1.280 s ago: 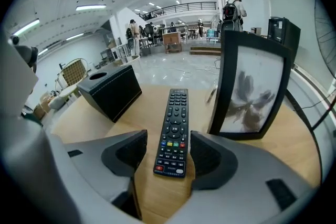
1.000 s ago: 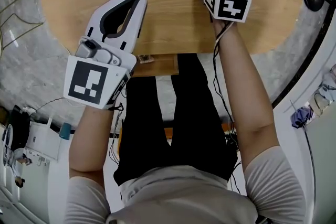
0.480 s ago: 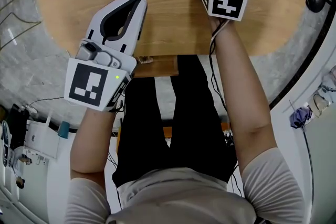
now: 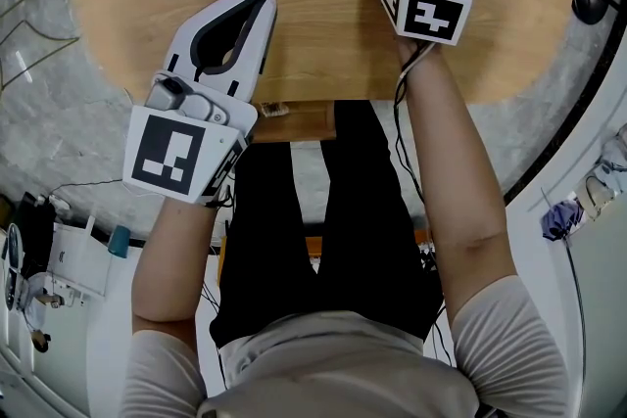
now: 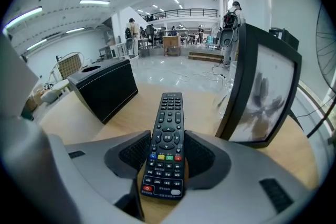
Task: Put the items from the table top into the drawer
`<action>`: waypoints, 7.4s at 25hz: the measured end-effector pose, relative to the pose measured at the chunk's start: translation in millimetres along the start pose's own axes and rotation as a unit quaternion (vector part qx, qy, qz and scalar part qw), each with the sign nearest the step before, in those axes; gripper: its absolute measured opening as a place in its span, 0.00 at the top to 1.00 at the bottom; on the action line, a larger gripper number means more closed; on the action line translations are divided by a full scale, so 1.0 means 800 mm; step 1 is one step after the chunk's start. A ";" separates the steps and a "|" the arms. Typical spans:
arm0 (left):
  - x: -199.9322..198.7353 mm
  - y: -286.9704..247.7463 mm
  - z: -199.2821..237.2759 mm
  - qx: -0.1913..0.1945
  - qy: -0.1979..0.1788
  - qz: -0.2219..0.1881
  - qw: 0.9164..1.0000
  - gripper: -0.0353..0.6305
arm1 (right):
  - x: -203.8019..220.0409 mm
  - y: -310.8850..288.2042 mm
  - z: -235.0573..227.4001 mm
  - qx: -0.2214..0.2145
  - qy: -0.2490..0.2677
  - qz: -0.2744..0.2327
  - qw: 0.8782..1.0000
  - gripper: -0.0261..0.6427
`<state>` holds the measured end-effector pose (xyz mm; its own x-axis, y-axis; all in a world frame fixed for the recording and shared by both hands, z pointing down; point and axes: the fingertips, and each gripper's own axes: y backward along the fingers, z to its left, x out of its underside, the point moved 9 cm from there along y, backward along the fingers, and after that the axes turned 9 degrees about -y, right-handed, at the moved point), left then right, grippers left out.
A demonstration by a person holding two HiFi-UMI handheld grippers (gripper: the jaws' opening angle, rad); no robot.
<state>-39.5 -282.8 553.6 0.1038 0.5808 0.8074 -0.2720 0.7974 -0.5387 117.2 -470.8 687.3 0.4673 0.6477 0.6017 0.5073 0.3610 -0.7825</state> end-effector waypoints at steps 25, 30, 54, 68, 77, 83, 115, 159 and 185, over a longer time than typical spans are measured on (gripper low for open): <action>-0.052 0.085 -0.034 -0.006 -0.024 -0.021 0.999 0.93 | -0.018 0.126 0.035 -0.010 -0.006 -0.024 1.000 0.64; -0.067 0.124 -0.043 -0.010 -0.028 -0.033 0.999 0.93 | -0.025 0.174 0.057 -0.009 0.000 -0.033 0.999 0.64; 0.010 0.272 -0.039 0.026 -0.060 -0.037 0.997 0.93 | 0.108 0.271 0.227 -0.022 0.006 -0.019 1.000 0.65; 0.112 0.339 -0.107 -0.052 -0.015 -0.050 0.997 0.93 | 0.189 0.289 0.284 -0.114 0.110 -0.010 0.987 0.65; 0.181 0.362 -0.105 -0.075 0.007 -0.048 0.996 0.93 | 0.242 0.271 0.319 -0.142 0.142 0.007 0.980 0.65; 0.219 0.368 -0.104 -0.085 0.019 -0.045 0.995 0.93 | 0.275 0.262 0.336 -0.160 0.168 0.014 0.973 0.65; 0.352 0.335 -0.061 -0.087 0.068 -0.015 0.994 0.93 | 0.423 0.150 0.377 -0.232 0.328 0.096 0.911 0.65; 0.176 0.417 -0.133 -0.064 -0.009 -0.021 0.998 0.93 | 0.269 0.351 0.356 -0.217 0.215 -0.004 0.952 0.69; -0.135 0.660 -0.377 -0.059 -0.108 -0.162 0.979 0.93 | 0.049 0.883 0.343 -0.211 0.163 -0.255 0.930 0.92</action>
<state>94.1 125.2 109.2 -0.0418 0.2565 0.9656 -0.1438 0.9549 -0.2599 294.7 -6.3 114.4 0.2480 0.2032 0.9472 0.9296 0.2252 -0.2917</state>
